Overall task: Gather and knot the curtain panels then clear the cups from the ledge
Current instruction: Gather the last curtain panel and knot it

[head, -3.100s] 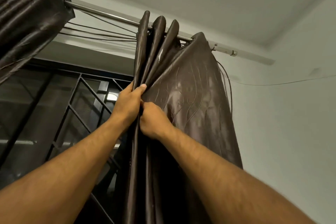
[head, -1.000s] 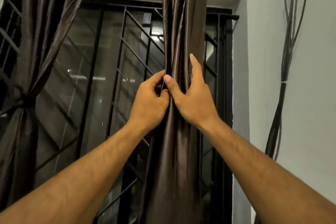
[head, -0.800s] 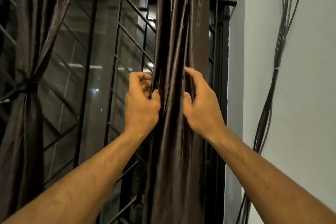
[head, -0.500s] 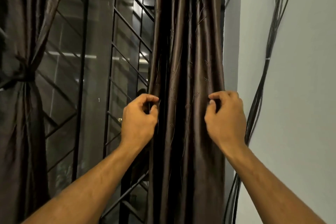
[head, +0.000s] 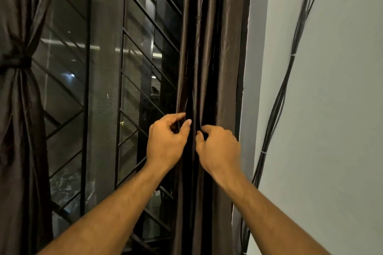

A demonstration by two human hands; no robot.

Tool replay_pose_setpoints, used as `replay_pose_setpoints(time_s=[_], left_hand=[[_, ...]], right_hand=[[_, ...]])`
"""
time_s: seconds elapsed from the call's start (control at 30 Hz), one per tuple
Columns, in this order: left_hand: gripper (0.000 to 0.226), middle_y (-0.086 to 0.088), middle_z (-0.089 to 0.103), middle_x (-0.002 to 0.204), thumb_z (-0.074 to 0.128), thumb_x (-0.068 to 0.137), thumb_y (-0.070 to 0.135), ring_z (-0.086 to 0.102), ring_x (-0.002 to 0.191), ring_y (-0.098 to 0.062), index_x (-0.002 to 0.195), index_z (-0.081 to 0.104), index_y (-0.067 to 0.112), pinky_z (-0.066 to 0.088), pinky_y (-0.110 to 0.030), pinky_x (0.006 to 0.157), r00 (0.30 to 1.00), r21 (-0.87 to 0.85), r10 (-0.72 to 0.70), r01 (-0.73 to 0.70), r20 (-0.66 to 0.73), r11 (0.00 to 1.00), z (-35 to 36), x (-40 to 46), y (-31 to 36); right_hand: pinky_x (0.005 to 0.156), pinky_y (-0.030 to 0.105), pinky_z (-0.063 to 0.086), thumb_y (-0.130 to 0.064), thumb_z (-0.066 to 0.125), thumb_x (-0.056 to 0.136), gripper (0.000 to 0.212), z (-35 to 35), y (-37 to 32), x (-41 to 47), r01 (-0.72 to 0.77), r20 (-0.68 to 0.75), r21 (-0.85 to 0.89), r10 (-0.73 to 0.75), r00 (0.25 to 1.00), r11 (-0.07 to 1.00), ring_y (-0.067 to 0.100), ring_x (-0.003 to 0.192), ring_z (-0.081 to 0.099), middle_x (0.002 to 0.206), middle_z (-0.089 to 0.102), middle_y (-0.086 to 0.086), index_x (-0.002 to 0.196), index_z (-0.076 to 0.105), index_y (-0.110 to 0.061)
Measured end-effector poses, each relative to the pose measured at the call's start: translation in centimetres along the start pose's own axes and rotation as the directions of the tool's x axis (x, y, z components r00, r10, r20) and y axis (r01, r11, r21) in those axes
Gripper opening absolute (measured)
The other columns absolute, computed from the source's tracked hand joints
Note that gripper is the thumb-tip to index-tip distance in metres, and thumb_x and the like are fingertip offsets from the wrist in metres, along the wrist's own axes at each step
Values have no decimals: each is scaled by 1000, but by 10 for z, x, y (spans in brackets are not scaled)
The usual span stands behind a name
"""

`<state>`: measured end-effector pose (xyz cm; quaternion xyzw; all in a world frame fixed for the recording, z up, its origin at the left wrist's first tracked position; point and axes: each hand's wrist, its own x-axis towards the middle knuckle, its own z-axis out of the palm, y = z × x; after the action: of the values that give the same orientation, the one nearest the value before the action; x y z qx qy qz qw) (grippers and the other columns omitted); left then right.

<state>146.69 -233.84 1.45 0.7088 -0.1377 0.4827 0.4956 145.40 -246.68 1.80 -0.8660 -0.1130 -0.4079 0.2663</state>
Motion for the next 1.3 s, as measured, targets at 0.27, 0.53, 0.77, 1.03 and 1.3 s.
replay_pose_setpoints(time_s=[0.27, 0.53, 0.77, 1.03, 1.3], left_hand=[[38, 3, 73, 117, 70, 94, 26, 67, 102, -2, 130, 67, 15, 57, -23, 90, 999, -17, -44, 44, -11, 999, 3, -14, 5], [43, 4, 73, 107, 63, 97, 14, 68, 85, 3, 140, 58, 19, 52, -7, 70, 1000, 46, -21, 21, 8, 999, -3, -29, 3], [47, -1, 71, 119, 61, 99, 14, 70, 100, -11, 145, 53, 20, 58, -19, 84, 1000, 38, -21, 20, 20, 999, -5, -32, 0], [45, 0, 70, 125, 64, 97, 13, 68, 113, -13, 141, 57, 17, 58, -37, 96, 1000, 4, 20, -20, 10, 1000, 12, -39, 10], [41, -1, 65, 135, 59, 101, 19, 57, 122, -3, 141, 57, 10, 40, -5, 92, 999, 34, 44, -45, 10, 998, 23, -41, 19]], right_hand=[[55, 27, 47, -30, 58, 99, 20, 19, 13, -20, 58, 72, 460, -102, 992, 886, 8, 55, 57, 63, 64, -6, 109, 76, -30], [65, 19, 54, -27, 73, 93, 26, 25, 44, -51, 71, -389, 364, 82, 918, 929, 4, 86, 60, 115, 51, -9, 115, 60, -21], [76, 27, 61, -30, 76, 91, 69, 7, 76, -50, -220, -417, 398, 389, 821, 891, 18, 94, 72, 145, 52, -1, 148, 39, -21], [73, 23, 50, -21, 65, 98, 10, 27, 56, -54, 66, -288, 157, -19, 957, 985, 10, 90, 57, 100, 67, -11, 102, 74, -22], [81, 24, 55, -16, 57, 100, 23, 37, 33, -54, 147, -142, 369, -101, 985, 917, 6, 92, 65, 112, 65, -12, 112, 77, -17]])
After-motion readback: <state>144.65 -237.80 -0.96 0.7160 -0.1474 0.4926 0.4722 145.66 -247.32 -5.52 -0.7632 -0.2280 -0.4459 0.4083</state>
